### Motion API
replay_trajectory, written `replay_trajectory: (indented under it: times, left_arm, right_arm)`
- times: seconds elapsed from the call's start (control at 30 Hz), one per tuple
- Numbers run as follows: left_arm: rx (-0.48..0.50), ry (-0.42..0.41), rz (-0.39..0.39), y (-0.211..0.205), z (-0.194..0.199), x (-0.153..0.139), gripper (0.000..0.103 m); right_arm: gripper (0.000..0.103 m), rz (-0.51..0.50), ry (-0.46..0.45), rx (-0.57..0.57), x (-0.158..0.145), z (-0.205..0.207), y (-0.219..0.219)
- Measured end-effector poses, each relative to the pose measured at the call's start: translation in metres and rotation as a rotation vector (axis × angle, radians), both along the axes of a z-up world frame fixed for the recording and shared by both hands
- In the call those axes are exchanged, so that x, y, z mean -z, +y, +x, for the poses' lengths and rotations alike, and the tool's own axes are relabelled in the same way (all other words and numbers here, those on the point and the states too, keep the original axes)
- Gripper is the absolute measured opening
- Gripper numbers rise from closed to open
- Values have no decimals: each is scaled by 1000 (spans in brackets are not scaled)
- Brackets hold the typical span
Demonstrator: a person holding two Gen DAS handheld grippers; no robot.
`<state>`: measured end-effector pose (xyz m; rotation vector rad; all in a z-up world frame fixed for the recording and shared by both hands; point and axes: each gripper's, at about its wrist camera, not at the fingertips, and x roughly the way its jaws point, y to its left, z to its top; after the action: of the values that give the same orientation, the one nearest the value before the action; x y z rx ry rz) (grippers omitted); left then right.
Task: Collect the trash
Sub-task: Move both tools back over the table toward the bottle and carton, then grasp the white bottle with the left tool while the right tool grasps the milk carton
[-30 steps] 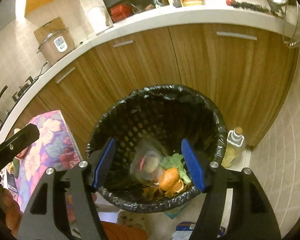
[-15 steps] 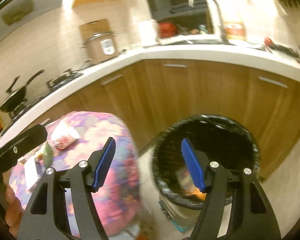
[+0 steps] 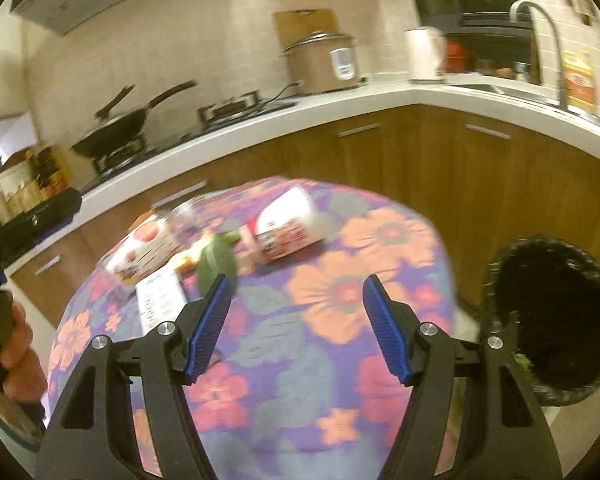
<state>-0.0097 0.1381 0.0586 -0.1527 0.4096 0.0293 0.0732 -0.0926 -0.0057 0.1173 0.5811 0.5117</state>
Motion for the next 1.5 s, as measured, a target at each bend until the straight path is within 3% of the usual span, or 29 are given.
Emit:
replay_trajectory:
  times: [0.1, 0.27, 0.53, 0.63, 0.73, 0.83, 1.0, 1.13, 1.27, 1.4, 1.5]
  left_arm:
    - [-95, 24, 55, 35, -4, 6, 89]
    - [-128, 115, 99, 71, 14, 26, 92]
    - [-72, 257, -46, 106, 61, 66, 92]
    - [-75, 262, -68, 108, 69, 74, 91]
    - [-75, 243, -86, 108, 70, 79, 90]
    - [-65, 255, -95, 106, 73, 85, 82]
    - [-62, 259, -72, 101, 74, 87, 69]
    - [-50, 262, -50, 97, 74, 87, 67]
    - [-21, 284, -26, 91, 76, 90, 65]
    - [-23, 287, -1, 86, 76, 91, 62]
    - [-30, 285, 21, 82, 75, 91, 61]
  right_arm:
    - [64, 2, 12, -50, 4, 0, 21]
    - [65, -27, 13, -108, 7, -1, 54]
    - [69, -64, 10, -144, 16, 1, 75]
    - [79, -85, 14, -186, 18, -1, 82]
    - [79, -137, 16, -236, 22, -4, 95]
    - [86, -197, 16, -295, 26, -9, 110]
    - [87, -253, 13, -307, 30, -12, 122]
    - [87, -240, 56, -301, 33, -2, 122]
    - [87, -241, 103, -295, 36, 7, 124]
    - [85, -272, 88, -292, 37, 5, 130]
    - [65, -301, 100, -301, 40, 5, 135]
